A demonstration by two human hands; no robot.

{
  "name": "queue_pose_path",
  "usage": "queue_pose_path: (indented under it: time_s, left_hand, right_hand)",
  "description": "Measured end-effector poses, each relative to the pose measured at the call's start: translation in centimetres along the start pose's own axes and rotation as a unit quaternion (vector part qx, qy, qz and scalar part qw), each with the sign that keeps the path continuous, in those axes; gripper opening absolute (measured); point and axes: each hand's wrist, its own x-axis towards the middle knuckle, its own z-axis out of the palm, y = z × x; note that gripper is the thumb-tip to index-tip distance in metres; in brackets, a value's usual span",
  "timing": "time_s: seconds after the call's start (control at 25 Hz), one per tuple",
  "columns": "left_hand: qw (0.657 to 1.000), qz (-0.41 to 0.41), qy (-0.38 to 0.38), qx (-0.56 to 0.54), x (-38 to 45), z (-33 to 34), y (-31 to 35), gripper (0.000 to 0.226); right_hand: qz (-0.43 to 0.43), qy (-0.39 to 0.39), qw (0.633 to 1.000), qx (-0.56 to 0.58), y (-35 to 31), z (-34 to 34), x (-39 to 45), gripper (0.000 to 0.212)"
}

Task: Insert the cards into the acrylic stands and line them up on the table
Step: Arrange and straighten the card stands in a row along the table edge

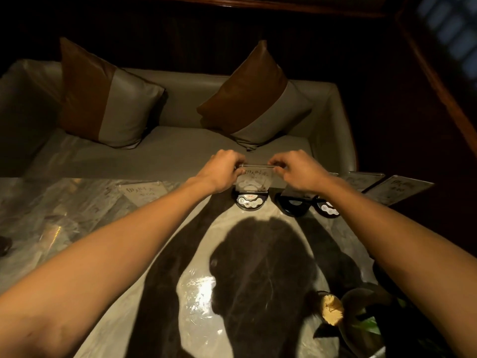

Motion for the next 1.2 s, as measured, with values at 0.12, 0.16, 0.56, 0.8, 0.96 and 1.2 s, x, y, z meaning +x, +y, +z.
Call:
queue_pose_path:
  time_s: [0.12,0.16,0.56,0.8,0.96,1.2]
  left_hand:
    - [1.000,-0.001,-0.005,-0.005,0.4,0.5,0.5,0.018]
    - [1.000,0.000,-0.005,-0.006,0.5,0.7,0.6,0.019]
    - [1.000,0.001,-0.008,-0.010,1.2,1.5,1.3,0.018]
    - [1.000,0.010,-0.006,-0.015,1.5,1.4,1.3,0.021]
    - [1.000,0.006,-0.002,-0.021,1.5,2.1,1.2,0.021]
    - [1.000,0.017,-0.010,-0.013,1.4,2.0,1.2,0.019]
  right_hand:
    - [0.002,-0.012,1.000,-0.005,0.6,-0.1,-0.3,0.028]
    - [0.003,-0.015,1.000,-0.003,0.9,-0.1,-0.5,0.028]
    - [0.016,-0.010,1.000,0.005,2.3,-0.2,-0.4,0.030]
    - [0.007,-0.012,1.000,0.017,2.7,-0.2,-0.6,0.027]
    - [0.014,-0.020,1.000,0.015,2.7,-0.4,-1.0,0.027]
    - [0.015,-0.016,1.000,0.010,2.7,-0.3,-1.0,0.026]
